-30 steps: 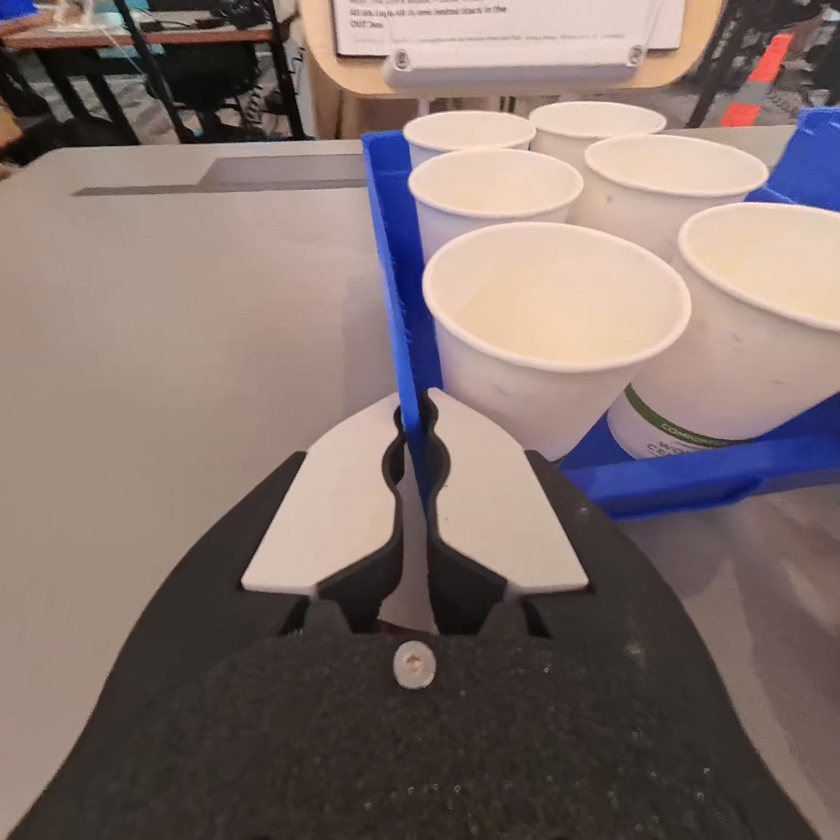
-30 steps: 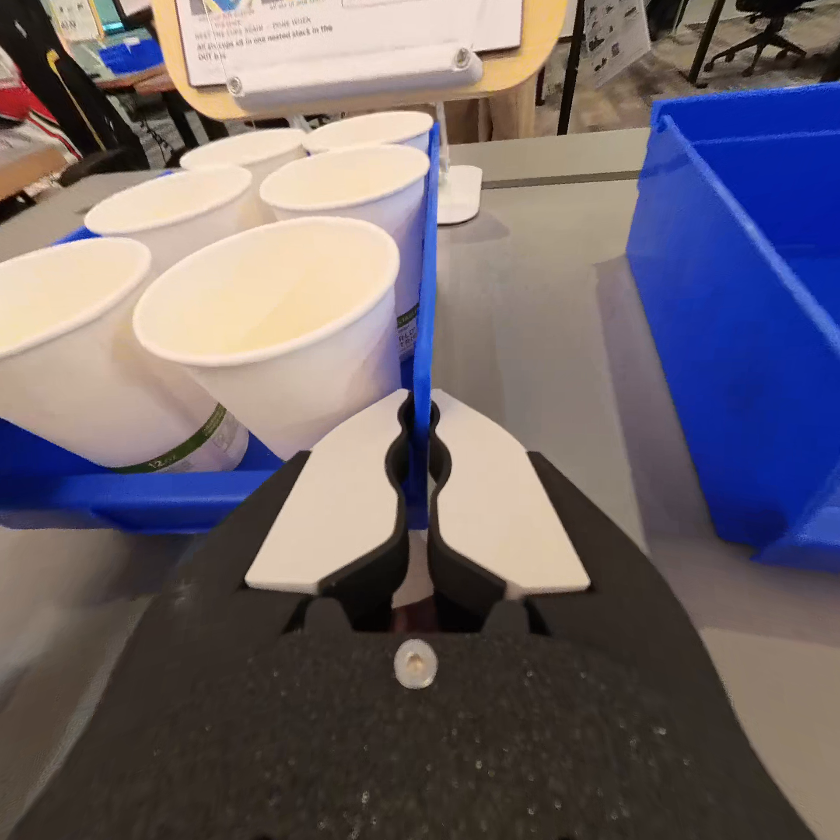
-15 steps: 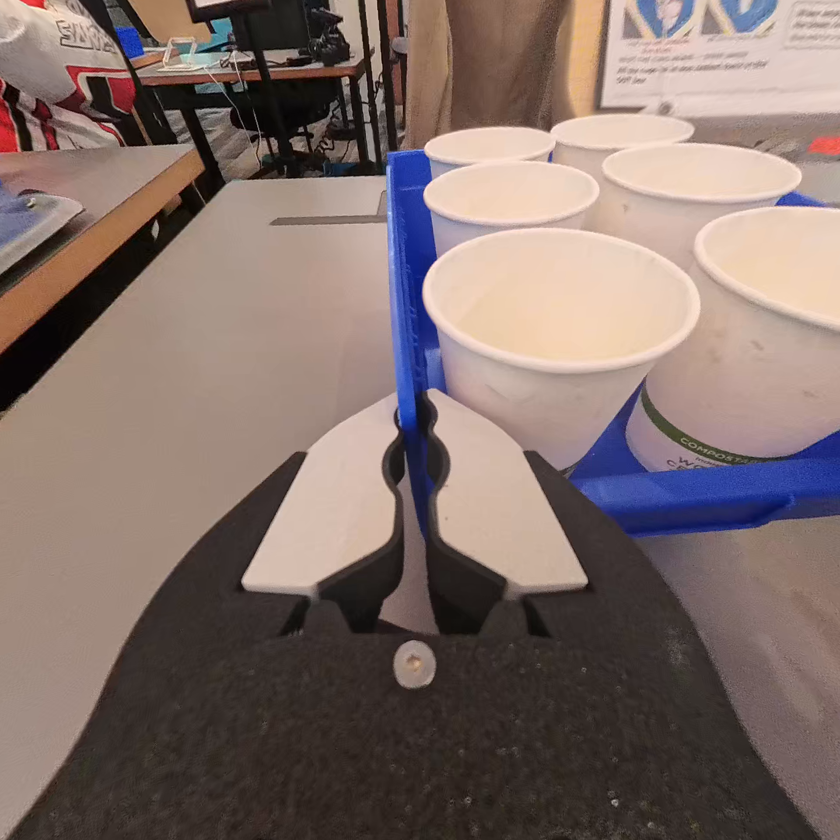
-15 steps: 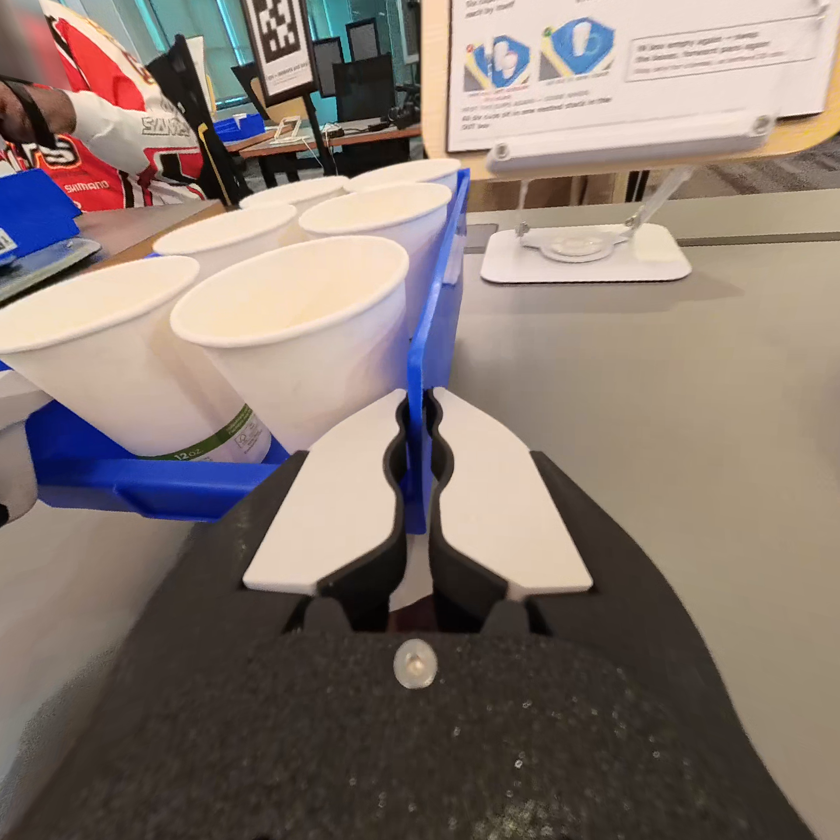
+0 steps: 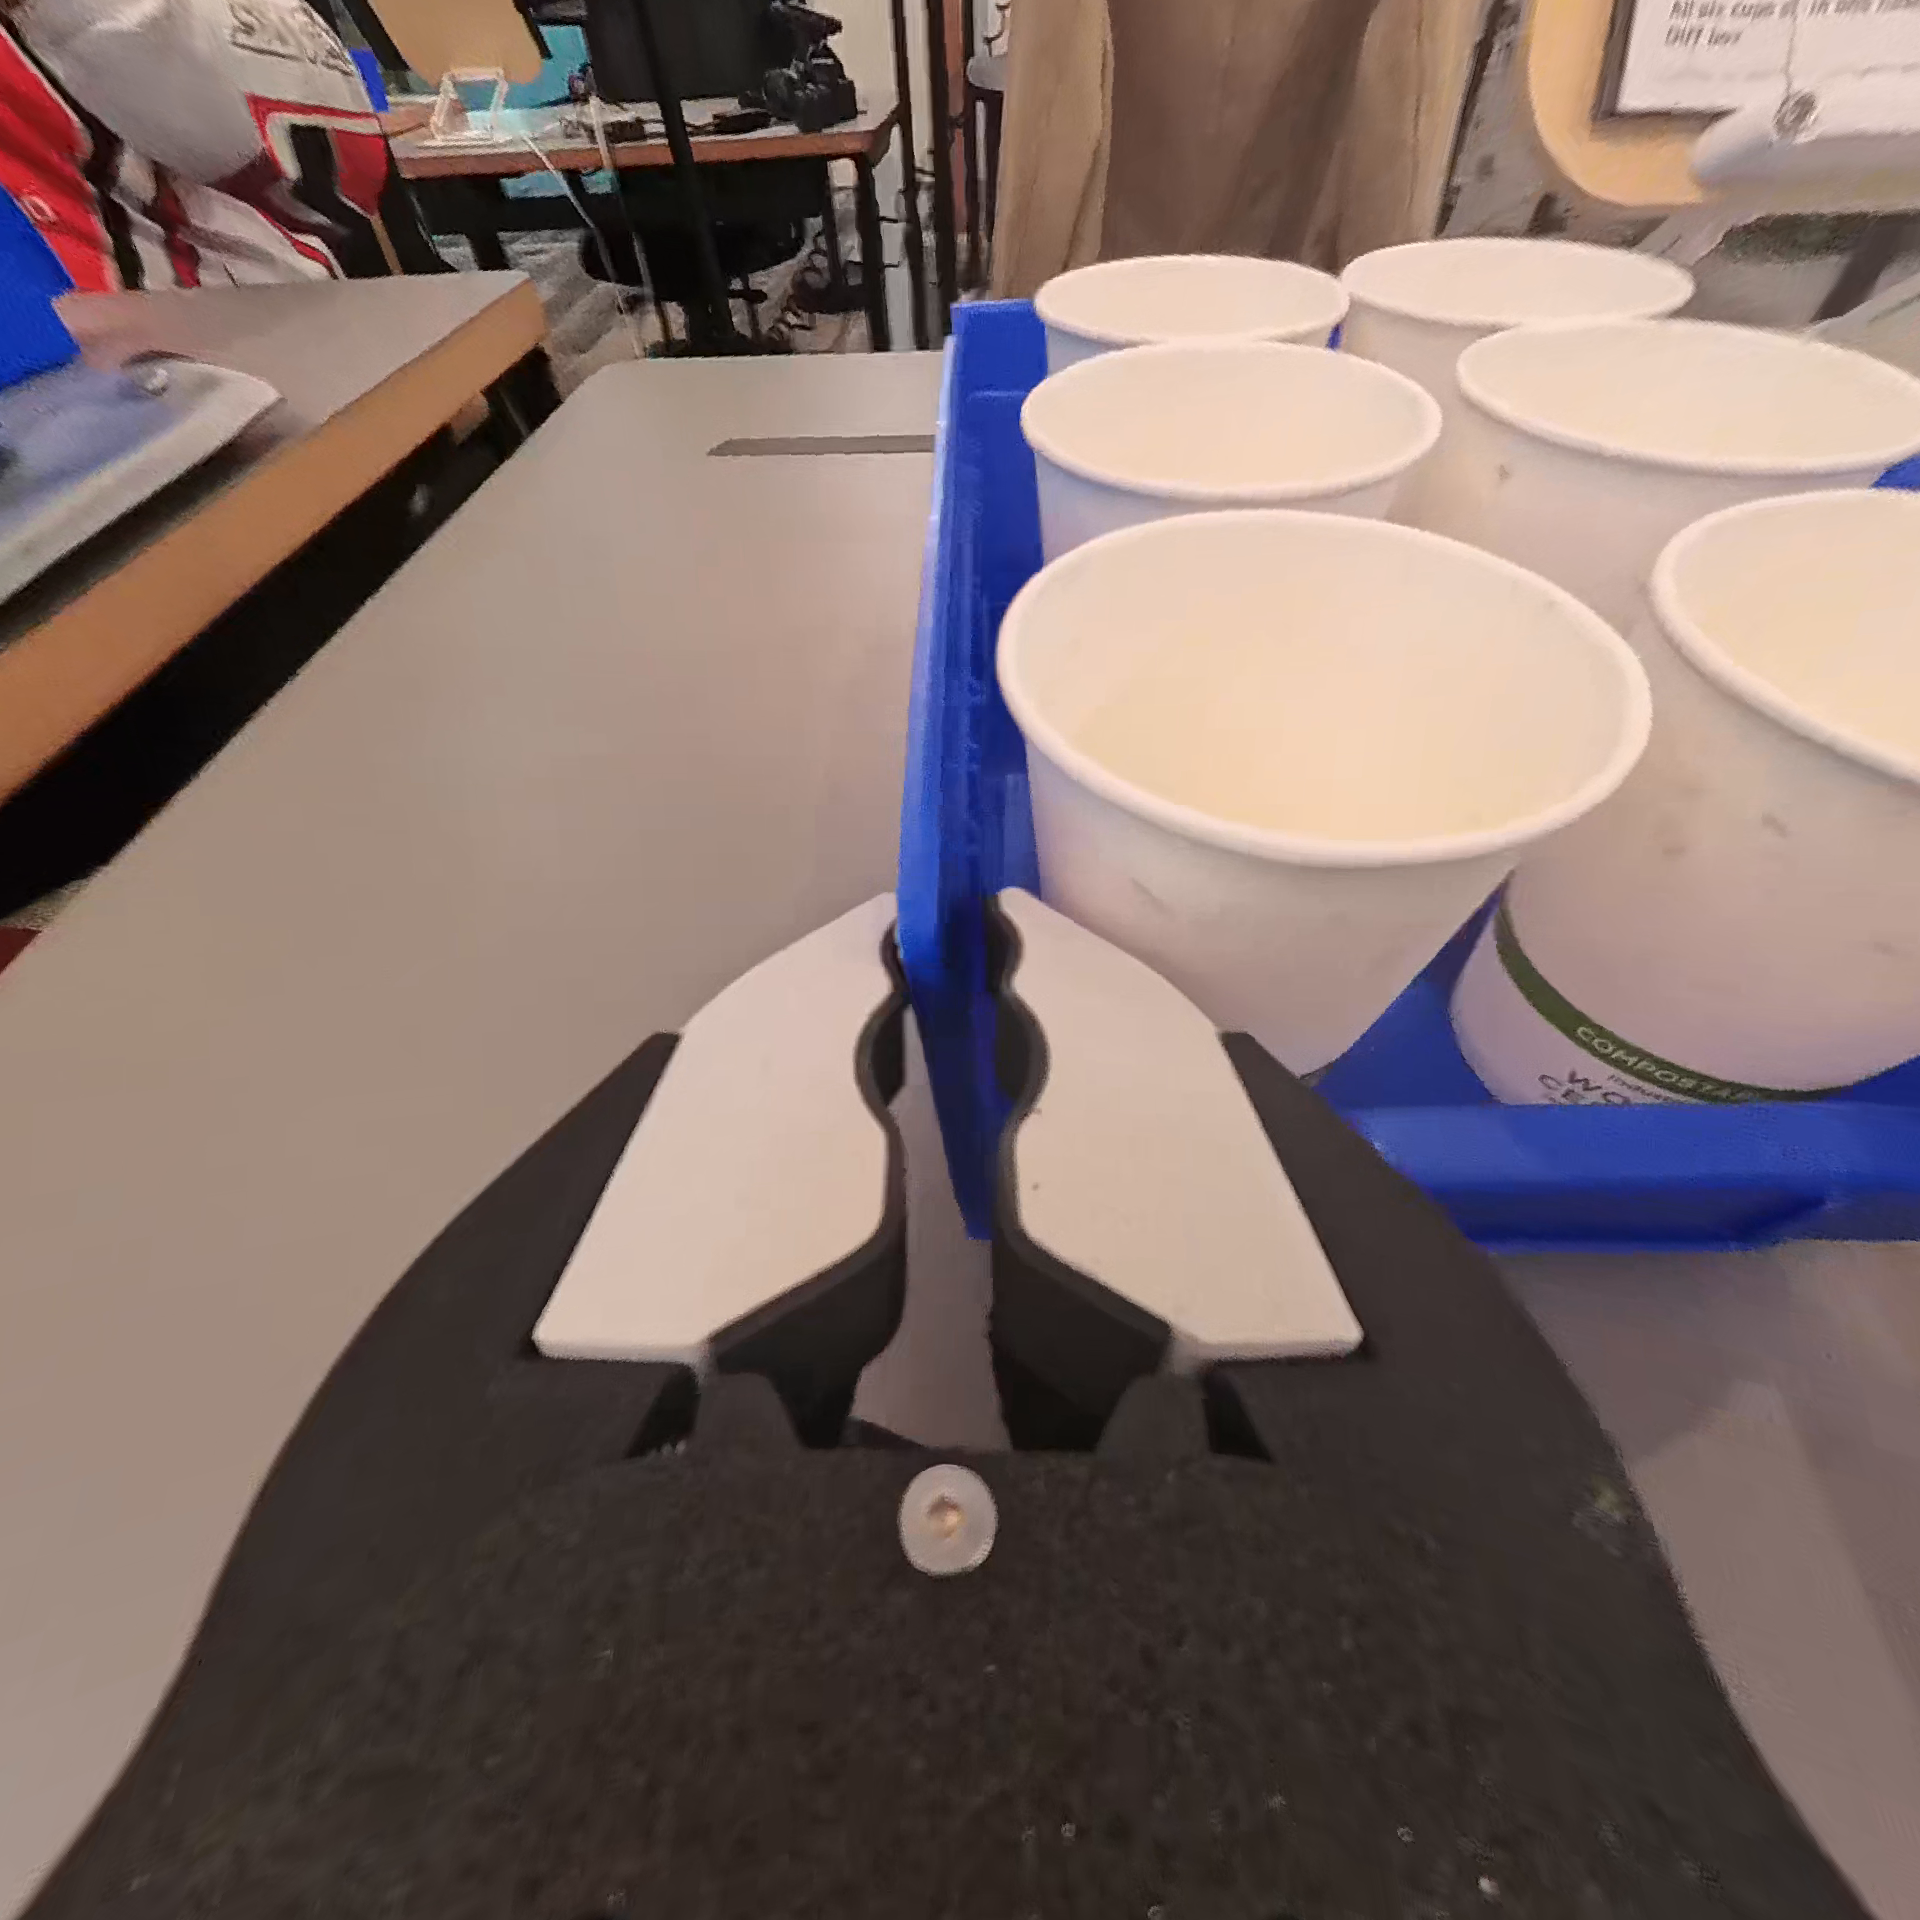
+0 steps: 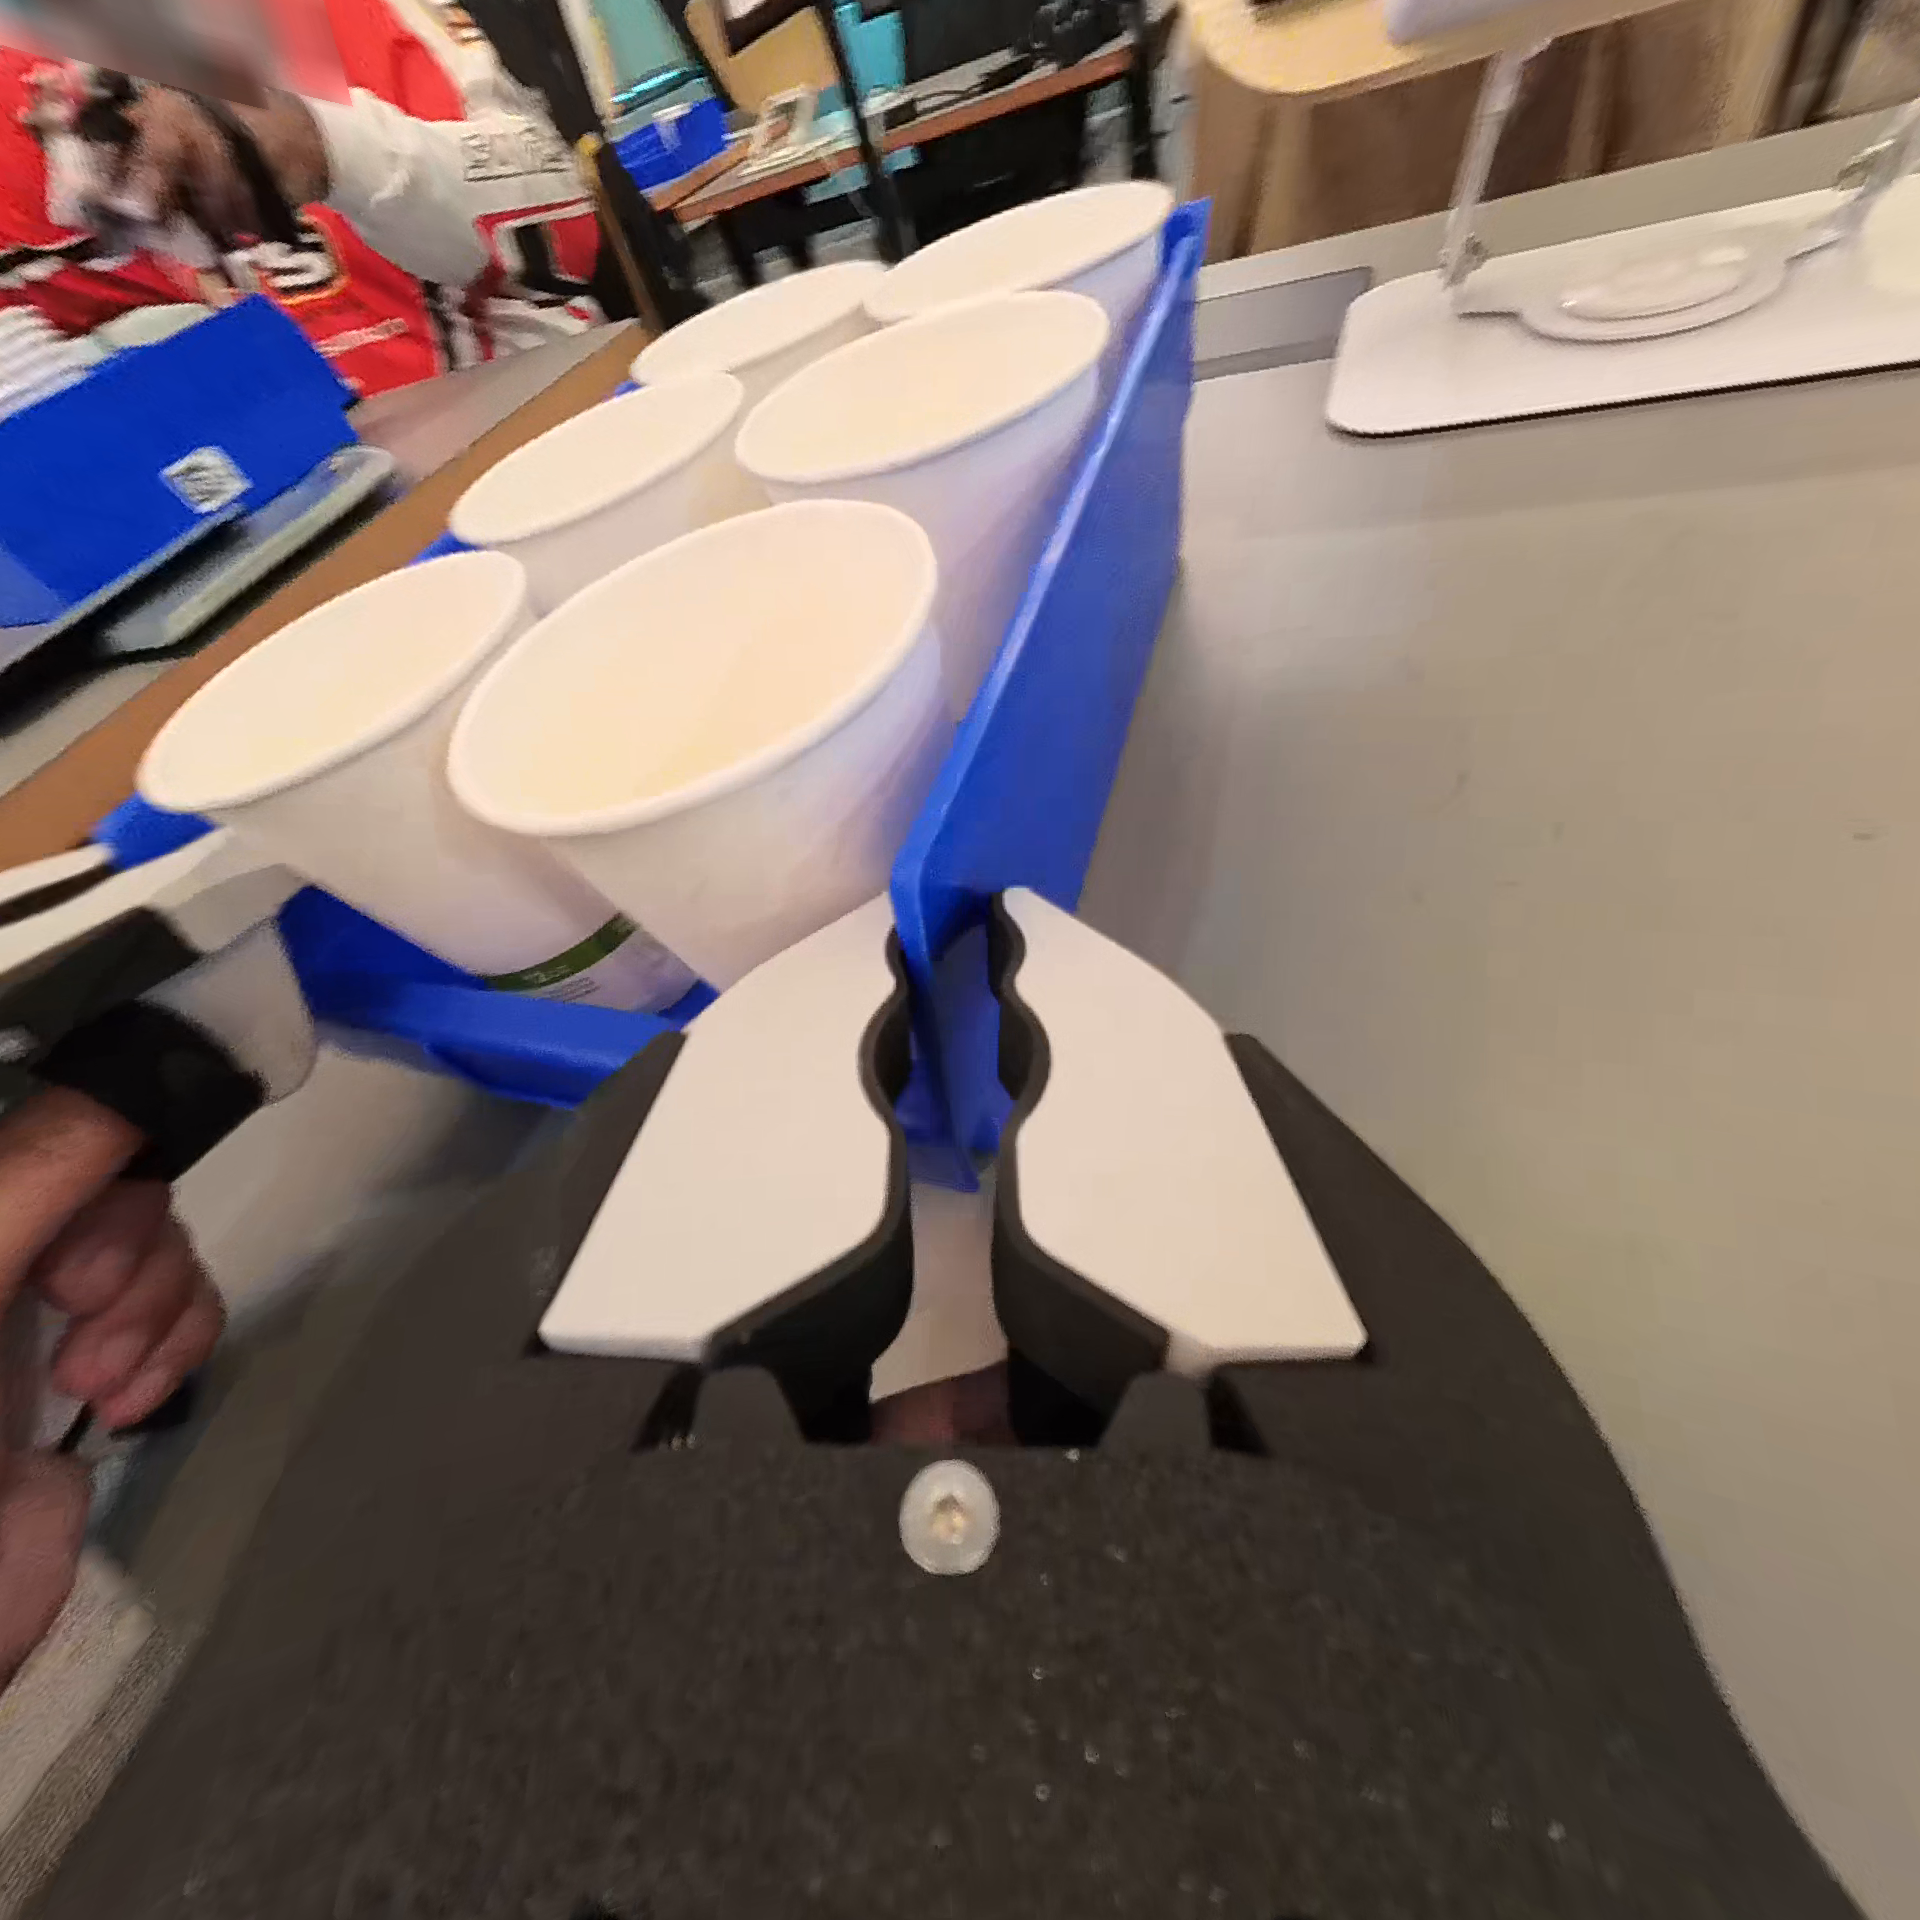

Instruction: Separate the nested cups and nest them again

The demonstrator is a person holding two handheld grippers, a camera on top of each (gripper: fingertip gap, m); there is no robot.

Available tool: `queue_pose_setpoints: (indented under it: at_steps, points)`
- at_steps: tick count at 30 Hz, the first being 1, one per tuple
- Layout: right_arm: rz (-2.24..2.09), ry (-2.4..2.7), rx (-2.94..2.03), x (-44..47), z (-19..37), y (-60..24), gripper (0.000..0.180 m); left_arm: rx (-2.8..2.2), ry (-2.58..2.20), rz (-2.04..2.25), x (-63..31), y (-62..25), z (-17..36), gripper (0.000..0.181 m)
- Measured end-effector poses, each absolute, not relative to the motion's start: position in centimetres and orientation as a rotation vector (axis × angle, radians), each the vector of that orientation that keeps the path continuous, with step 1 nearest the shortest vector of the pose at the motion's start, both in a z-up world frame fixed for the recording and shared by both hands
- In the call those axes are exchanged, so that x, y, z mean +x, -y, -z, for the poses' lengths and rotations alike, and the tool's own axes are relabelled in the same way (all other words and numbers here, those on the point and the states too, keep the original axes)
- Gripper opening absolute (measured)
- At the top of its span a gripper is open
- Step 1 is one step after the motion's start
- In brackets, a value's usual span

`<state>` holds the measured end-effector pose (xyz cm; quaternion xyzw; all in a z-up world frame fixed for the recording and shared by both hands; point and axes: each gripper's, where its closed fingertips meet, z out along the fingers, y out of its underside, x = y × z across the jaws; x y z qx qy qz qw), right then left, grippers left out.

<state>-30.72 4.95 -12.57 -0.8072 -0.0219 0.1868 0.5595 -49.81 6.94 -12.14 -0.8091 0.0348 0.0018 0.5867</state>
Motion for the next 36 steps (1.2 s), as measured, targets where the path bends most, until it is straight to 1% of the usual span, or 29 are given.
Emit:
queue_pose_setpoints:
  at_steps: [1,2,3,7,11,15,18,21,24,29,36]
  points:
    - [-0.484,0.085,-1.901,-30.7,12.4,-4.4,0.015,-1.885,-0.08,-0.046,-50.1,-6.7,12.1,0.023]
    - [-0.501,0.106,-1.898,-30.2,12.1,-3.8,0.024,-1.886,-0.07,-0.077,-50.5,-6.2,11.9,0.03]
    - [-0.512,0.133,-1.883,-29.4,11.6,-3.2,0.03,-1.886,-0.055,-0.084,-50.9,-5.5,11.5,0.032]
    - [-0.563,0.335,-1.825,-25.4,10.2,0.0,0.041,-1.829,0.057,0.037,-51.1,-1.8,8.7,0.04]
    - [-0.457,0.477,-1.817,-18.4,9.9,1.9,0.045,-1.794,0.109,0.325,-46.1,1.0,6.7,0.05]
    - [-0.272,0.494,-1.825,-10.1,9.7,3.0,0.045,-1.796,0.049,0.445,-38.2,2.4,6.6,0.051]
    - [-0.22,0.447,-1.827,-5.4,9.1,3.7,0.045,-1.83,-0.034,0.433,-32.5,2.4,7.6,0.052]
    - [-0.228,0.372,-1.822,-2.1,8.8,3.9,0.042,-1.836,-0.101,0.437,-27.9,2.1,8.3,0.052]
    - [-0.285,0.317,-1.855,-0.1,9.9,3.3,0.039,-1.852,-0.169,0.468,-24.2,2.0,8.7,0.055]
    - [-0.363,0.265,-1.89,1.8,10.6,2.4,0.036,-1.878,-0.234,0.398,-22.4,2.0,9.7,0.058]
    - [-0.366,0.249,-1.861,2.4,10.0,2.4,0.032,-1.906,-0.213,0.353,-24.1,2.7,10.2,0.059]
